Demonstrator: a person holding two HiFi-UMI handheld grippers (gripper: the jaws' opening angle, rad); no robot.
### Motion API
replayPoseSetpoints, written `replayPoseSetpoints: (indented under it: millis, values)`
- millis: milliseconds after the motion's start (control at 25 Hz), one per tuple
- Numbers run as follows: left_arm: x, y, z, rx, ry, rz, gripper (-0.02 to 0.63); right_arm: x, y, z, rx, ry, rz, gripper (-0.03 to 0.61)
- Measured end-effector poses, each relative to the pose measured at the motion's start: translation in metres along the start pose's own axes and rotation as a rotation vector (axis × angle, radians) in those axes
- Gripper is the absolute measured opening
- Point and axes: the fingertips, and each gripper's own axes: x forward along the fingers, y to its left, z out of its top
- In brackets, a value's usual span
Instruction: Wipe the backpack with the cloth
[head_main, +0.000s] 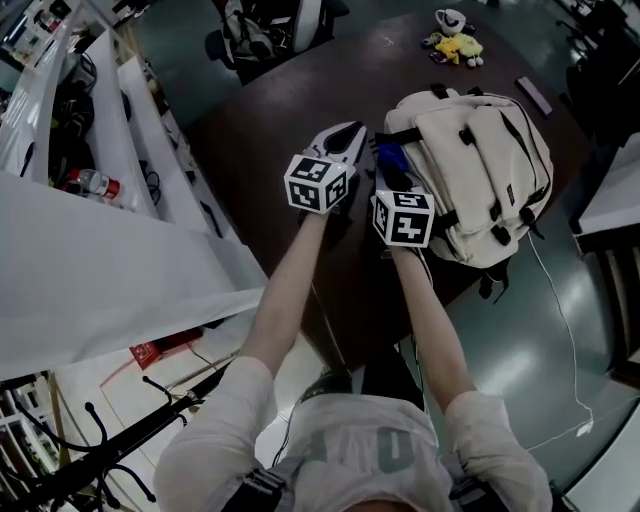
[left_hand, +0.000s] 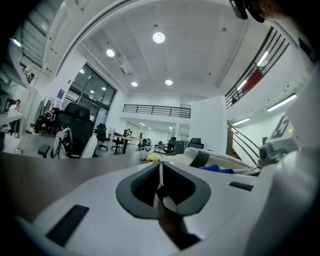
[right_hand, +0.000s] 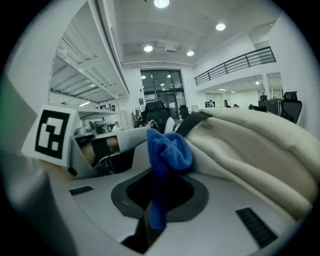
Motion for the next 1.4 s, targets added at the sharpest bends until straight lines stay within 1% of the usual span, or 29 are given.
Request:
replayPoseSetpoints:
  millis: [120, 200, 280, 440, 520, 680, 800, 1080, 1240, 1400]
  values:
    - [-0.011, 0.014, -0.004, -0.021, -0.017, 0.023, 0.025, 0.027, 0.004, 0.015, 0.009, -0.012, -0.019, 0.041]
    - [-0.016, 0.023, -0.006, -0.033, -0.033, 0.04, 0.023, 0.04, 0.004, 0.021, 0.004, -0.018, -0.055, 0.041]
    - [-0.019, 0.029, -0.007, -0.039, -0.042, 0.049, 0.025, 0.048, 0.004, 0.024, -0.023, -0.024, -0.098, 0.041]
    - [-0.028, 0.035, -0.014, -0.047, -0.048, 0.069, 0.025, 0.049, 0.002, 0.021, -0.066, -0.036, -0.149, 0.041]
    - [-0.033, 0.03, -0.017, -0.047, -0.048, 0.067, 0.025, 0.041, -0.003, 0.016, -0.053, -0.041, -0.187, 0.041]
    - [-0.046, 0.013, -0.023, -0.049, -0.053, 0.062, 0.025, 0.012, -0.017, 0.002, 0.011, -0.06, -0.277, 0.041]
    - [-0.057, -0.006, -0.027, -0.063, -0.069, 0.068, 0.025, -0.014, -0.024, -0.01, 0.036, -0.066, -0.311, 0.041]
    - [-0.074, -0.067, -0.025, -0.085, -0.098, 0.029, 0.025, -0.072, -0.037, -0.039, 0.024, -0.068, -0.37, 0.041]
    - [-0.082, -0.103, -0.022, -0.087, -0.105, 0.005, 0.025, -0.102, -0.045, -0.059, -0.03, -0.056, -0.388, 0.041]
    - [-0.094, -0.128, -0.031, -0.116, -0.096, 0.016, 0.025, -0.131, -0.061, -0.09, -0.02, -0.014, -0.413, 0.041]
